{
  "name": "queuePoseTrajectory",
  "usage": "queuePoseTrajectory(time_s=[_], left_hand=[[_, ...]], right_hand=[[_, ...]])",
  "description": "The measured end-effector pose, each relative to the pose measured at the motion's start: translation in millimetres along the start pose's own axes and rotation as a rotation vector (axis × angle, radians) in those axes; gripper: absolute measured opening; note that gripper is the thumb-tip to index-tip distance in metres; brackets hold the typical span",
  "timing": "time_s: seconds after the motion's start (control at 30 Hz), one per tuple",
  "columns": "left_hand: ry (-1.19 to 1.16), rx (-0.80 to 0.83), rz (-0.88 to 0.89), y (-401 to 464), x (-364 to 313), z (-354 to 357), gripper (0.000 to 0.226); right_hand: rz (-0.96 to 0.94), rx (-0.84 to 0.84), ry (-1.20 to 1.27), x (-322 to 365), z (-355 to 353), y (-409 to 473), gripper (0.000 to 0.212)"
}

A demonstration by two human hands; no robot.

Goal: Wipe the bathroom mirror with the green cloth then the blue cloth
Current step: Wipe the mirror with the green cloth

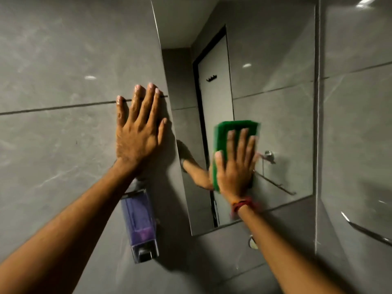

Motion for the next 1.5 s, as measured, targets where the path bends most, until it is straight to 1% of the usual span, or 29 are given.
queuePoseTrajectory(time_s=[0.07,0.1,0.17,0.27,0.33,0.37,0.4,0.53,0.6,0.63,0.67,0.7,0.73,0.8,0.87,0.97,1.0,1.07,1.1,1.17,1.23,1.3,1.37,1.4,1.47,1.5], left_hand=[[-0.03,-0.006,-0.009,0,1,-2,0.069],[-0.05,-0.003,-0.012,-2,-1,-3,0.069],[-0.063,-0.017,-0.012,-2,1,-6,0.069],[-0.081,-0.032,-0.016,-3,3,-3,0.069],[-0.083,-0.042,-0.019,-4,5,-1,0.069],[-0.082,-0.037,-0.017,-5,5,2,0.07],[-0.08,-0.036,-0.018,-5,6,4,0.07],[-0.076,-0.041,-0.023,-9,5,4,0.07],[-0.085,-0.05,-0.019,-12,5,4,0.071],[-0.083,-0.051,-0.016,-13,5,5,0.071],[-0.09,-0.048,-0.016,-15,5,6,0.072],[-0.097,-0.057,-0.011,-11,4,6,0.072],[-0.091,-0.053,-0.014,-11,4,6,0.072],[-0.069,-0.059,-0.01,-9,2,6,0.072],[-0.058,-0.07,0.007,-7,-1,4,0.072],[-0.074,-0.063,0.006,-5,-3,0,0.072],[-0.078,-0.061,0.0,-2,-4,-1,0.072],[-0.061,-0.051,0.008,1,-2,-3,0.071],[-0.061,-0.036,0.013,-2,-1,-3,0.07],[-0.067,-0.023,0.013,0,1,-2,0.068],[-0.069,0.036,0.016,-2,1,1,0.067],[-0.082,0.102,0.008,-1,1,1,0.067],[-0.125,0.166,-0.034,2,0,-5,0.069],[-0.16,0.196,-0.067,2,-3,-9,0.069],[-0.261,0.252,-0.152,-6,-13,-23,0.069],[-0.322,0.266,-0.2,-13,-20,-31,0.07]], right_hand=[[-0.24,0.064,0.056,48,5,-61,0.068],[-0.32,0.103,0.07,57,6,-93,0.069],[-0.417,0.14,0.073,55,3,-144,0.07],[-0.456,0.176,0.032,22,-1,-179,0.069],[-0.397,0.183,0.012,-5,-2,-170,0.068],[-0.323,0.173,-0.009,-25,-1,-159,0.068],[-0.206,0.156,-0.028,-48,-1,-143,0.068],[0.465,0.012,-0.051,-170,-15,-87,0.066],[0.696,-0.036,-0.073,-214,-20,-61,0.064],[0.786,-0.035,-0.067,-225,-18,-45,0.064],[0.824,-0.033,-0.061,-230,-16,-28,0.064],[0.804,-0.038,-0.059,-226,-15,0,0.064],[0.735,-0.04,-0.059,-216,-13,25,0.064],[0.547,-0.028,-0.022,-181,-6,88,0.064],[0.372,-0.015,0.023,-136,1,154,0.065],[0.216,-0.031,0.084,-61,0,242,0.067],[0.164,-0.042,0.088,-34,-2,260,0.068],[-0.005,-0.06,0.037,30,2,264,0.074],[-0.107,-0.065,-0.004,61,5,247,0.077],[-0.306,-0.069,-0.006,110,7,199,0.08],[-0.412,-0.075,0.019,128,6,139,0.073],[-0.373,-0.091,0.034,120,2,88,0.066],[-0.316,-0.06,0.044,109,-3,39,0.062],[-0.318,-0.012,0.052,105,-3,12,0.063],[-0.318,0.129,0.084,94,-6,-60,0.073],[-0.283,0.207,0.122,84,-10,-101,0.076]])
Point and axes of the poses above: each hand's wrist, its own y-axis towards the middle knuckle, its own z-axis out of the palm, x = y × z, the point moved 10 cm from there along y, towards the middle knuckle, and after that the axes turned 15 degrees about -x, right-handed, at the moved point
